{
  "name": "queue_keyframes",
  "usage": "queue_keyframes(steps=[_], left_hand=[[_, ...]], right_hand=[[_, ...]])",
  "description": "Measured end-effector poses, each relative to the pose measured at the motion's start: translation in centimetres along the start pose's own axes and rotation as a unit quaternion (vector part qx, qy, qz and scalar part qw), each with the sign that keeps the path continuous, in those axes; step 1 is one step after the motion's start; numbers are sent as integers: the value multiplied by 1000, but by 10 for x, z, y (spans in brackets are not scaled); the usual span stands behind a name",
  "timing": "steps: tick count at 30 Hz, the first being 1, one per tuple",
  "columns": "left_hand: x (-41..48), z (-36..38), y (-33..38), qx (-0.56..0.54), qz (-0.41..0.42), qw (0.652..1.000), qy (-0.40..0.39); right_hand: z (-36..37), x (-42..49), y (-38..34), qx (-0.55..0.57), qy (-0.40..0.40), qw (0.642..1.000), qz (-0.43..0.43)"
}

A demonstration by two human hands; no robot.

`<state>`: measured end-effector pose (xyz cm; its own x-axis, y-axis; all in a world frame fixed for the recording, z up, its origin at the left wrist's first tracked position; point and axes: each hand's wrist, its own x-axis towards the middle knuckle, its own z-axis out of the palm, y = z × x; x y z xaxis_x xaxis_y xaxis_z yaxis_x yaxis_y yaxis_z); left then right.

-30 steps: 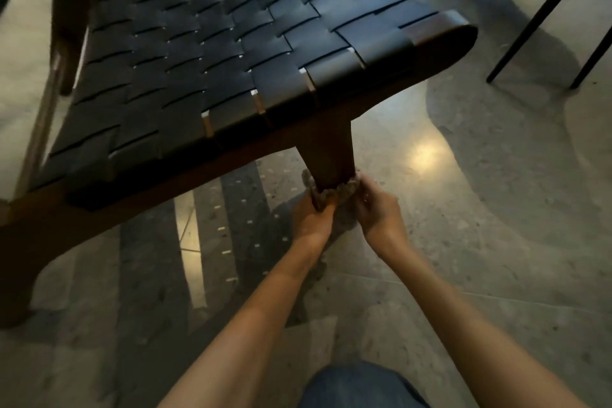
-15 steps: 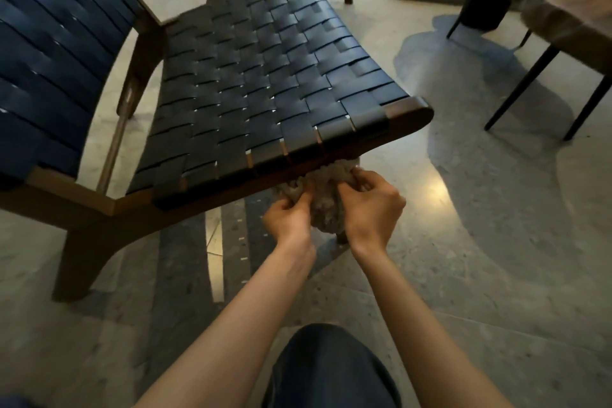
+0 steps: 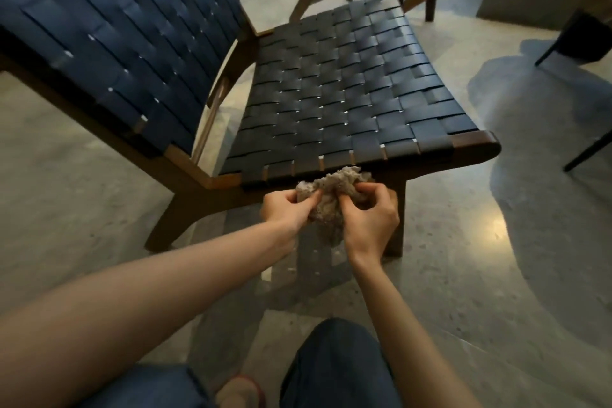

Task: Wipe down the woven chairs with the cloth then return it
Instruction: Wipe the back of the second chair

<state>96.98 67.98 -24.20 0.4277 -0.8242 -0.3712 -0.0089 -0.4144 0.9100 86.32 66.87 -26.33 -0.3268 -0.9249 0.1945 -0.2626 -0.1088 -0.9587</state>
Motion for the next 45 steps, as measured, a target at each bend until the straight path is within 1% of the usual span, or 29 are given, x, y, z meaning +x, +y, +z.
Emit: queue_keyframes(steps=[5, 9, 13, 16, 19, 21, 23, 25, 26, 27, 28, 30, 32, 34, 38, 40, 42, 45], left_hand=[[0, -45, -13, -11, 18, 997, 75], [1, -83, -28, -20, -3, 990, 137], [11, -113, -41, 47, 35, 981, 186], [20, -128, -49, 71, 38, 963, 258], [29, -146, -56, 141, 84, 936, 312], [31, -159, -60, 150, 118, 920, 343], [30, -175, -68, 151, 183, 900, 365], [29, -193, -77, 195, 271, 864, 376], [30, -202, -83, 211, 303, 853, 369], [33, -209, -89, 214, 322, 850, 357], [37, -215, -94, 206, 325, 857, 344], [49, -220, -101, 170, 303, 884, 313], [63, -220, -107, 153, 284, 907, 269], [78, -217, -112, 152, 285, 919, 225], [103, -218, -117, 126, 310, 932, 140], [112, -221, -117, 122, 324, 934, 82], [121, -223, -116, 145, 343, 928, 14], [140, -230, -115, 214, 356, 908, -43]], right_hand=[[49, -22, -6, 37, -22, 998, 35], [87, -45, -9, 55, -82, 992, 82], [120, -62, -8, 98, -70, 980, 156], [141, -74, -4, 129, -106, 959, 227], [160, -89, -4, 172, -131, 933, 288], [170, -104, -8, 191, -177, 913, 315], [179, -119, -11, 192, -244, 898, 312], [188, -131, -16, 189, -289, 878, 331], [192, -135, -18, 190, -290, 873, 343], [196, -139, -18, 195, -274, 874, 351], [200, -142, -19, 197, -247, 881, 353], [209, -149, -20, 196, -175, 896, 357], [217, -156, -18, 211, -104, 899, 370], [225, -161, -11, 226, -46, 894, 383], [235, -153, 6, 232, 39, 900, 366], [239, -146, 11, 267, 36, 893, 362], [245, -145, 12, 297, 9, 892, 340], [259, -153, 14, 318, -21, 914, 249]])
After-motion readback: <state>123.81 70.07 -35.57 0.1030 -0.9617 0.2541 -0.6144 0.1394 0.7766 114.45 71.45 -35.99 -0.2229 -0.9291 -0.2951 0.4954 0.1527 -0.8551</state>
